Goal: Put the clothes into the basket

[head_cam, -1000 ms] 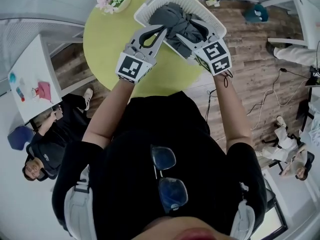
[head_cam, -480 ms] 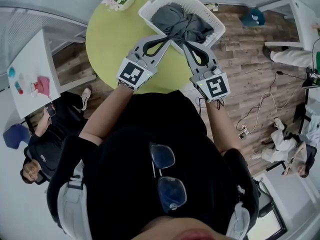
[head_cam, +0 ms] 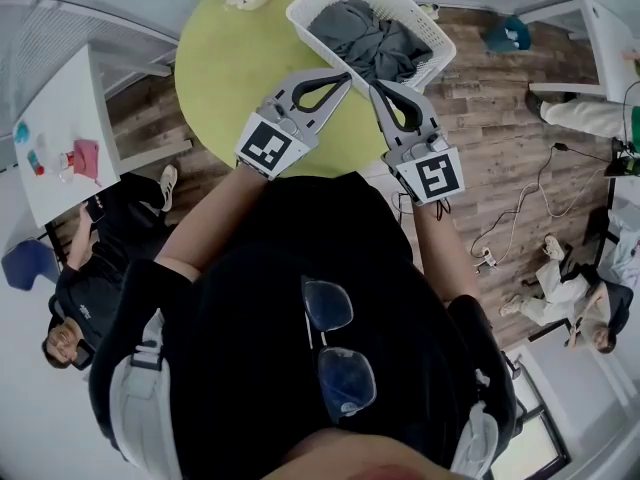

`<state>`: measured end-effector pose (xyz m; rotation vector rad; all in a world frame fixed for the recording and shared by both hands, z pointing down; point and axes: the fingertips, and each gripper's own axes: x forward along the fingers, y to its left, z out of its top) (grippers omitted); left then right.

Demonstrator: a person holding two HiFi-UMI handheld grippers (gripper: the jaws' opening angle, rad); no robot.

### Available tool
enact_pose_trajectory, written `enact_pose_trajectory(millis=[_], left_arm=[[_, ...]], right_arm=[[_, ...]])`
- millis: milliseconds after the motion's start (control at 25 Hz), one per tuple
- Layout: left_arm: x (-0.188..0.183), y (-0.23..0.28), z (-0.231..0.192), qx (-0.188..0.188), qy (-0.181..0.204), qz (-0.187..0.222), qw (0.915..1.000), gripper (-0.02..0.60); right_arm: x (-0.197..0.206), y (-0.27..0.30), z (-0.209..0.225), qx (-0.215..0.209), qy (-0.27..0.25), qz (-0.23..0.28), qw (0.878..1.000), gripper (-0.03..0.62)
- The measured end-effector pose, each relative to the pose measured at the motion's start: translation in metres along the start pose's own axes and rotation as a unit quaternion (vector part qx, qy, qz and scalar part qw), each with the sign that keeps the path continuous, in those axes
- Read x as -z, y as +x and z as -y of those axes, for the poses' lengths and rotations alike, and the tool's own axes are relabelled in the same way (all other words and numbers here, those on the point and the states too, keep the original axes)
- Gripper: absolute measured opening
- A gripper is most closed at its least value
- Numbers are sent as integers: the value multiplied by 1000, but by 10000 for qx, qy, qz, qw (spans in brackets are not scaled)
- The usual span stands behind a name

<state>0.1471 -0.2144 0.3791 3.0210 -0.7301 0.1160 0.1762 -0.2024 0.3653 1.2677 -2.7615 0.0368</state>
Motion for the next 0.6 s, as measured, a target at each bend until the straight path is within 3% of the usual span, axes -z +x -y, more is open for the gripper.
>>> enact_pose_trajectory(millis=[200,600], left_arm=[[-5,-5,1,-48,-89,245,9996,11],[-7,-6,-5,-81,-62,241,9997,11]], right_arm=[[-4,-1,-4,4,-36,9,10000,25],[-10,5,1,-43,-93,28,9999,25]])
